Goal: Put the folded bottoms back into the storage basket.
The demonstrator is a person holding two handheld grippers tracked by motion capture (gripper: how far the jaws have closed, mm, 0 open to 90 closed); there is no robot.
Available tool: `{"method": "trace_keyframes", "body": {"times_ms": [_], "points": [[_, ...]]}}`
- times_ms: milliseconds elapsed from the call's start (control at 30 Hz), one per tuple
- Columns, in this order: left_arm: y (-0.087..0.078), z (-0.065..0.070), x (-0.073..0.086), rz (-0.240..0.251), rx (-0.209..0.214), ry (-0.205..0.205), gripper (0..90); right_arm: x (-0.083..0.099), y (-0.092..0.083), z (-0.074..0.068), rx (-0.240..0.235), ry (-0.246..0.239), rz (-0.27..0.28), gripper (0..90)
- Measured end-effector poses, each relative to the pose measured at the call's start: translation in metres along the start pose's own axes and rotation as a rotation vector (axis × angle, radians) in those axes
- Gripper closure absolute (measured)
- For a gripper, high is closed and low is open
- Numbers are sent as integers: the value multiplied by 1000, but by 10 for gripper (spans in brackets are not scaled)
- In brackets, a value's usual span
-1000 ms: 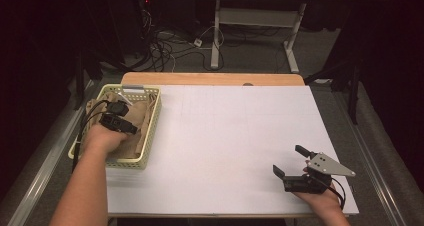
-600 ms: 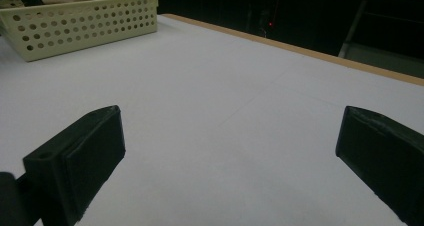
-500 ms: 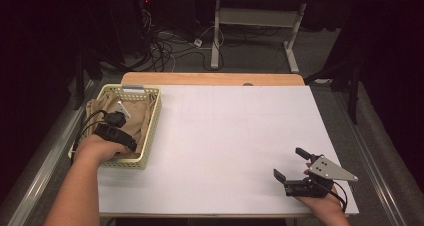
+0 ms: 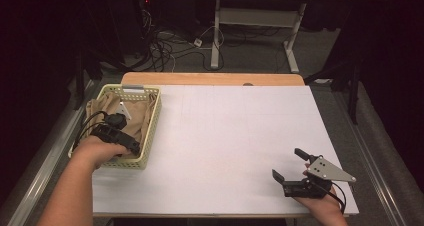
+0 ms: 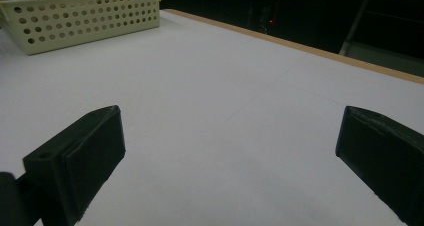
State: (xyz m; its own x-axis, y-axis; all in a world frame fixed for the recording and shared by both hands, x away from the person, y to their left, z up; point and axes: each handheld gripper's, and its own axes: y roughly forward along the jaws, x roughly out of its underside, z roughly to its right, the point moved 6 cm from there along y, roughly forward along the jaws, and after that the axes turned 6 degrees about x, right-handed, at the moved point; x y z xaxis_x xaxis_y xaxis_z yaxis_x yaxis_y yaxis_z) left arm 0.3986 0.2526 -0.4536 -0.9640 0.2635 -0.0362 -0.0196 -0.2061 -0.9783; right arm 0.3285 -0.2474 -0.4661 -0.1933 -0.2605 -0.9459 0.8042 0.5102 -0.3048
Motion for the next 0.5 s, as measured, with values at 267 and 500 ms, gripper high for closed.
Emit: {"method": "trace_keyframes", "body": {"times_ms": [267,500], "points": [[-12,21,-2,-7,-10,28,0,1,0,3,11,4,-2,2],[-21,44,-6,-2,-21,72,0,2,1,5,19,7,-10,2]]}}
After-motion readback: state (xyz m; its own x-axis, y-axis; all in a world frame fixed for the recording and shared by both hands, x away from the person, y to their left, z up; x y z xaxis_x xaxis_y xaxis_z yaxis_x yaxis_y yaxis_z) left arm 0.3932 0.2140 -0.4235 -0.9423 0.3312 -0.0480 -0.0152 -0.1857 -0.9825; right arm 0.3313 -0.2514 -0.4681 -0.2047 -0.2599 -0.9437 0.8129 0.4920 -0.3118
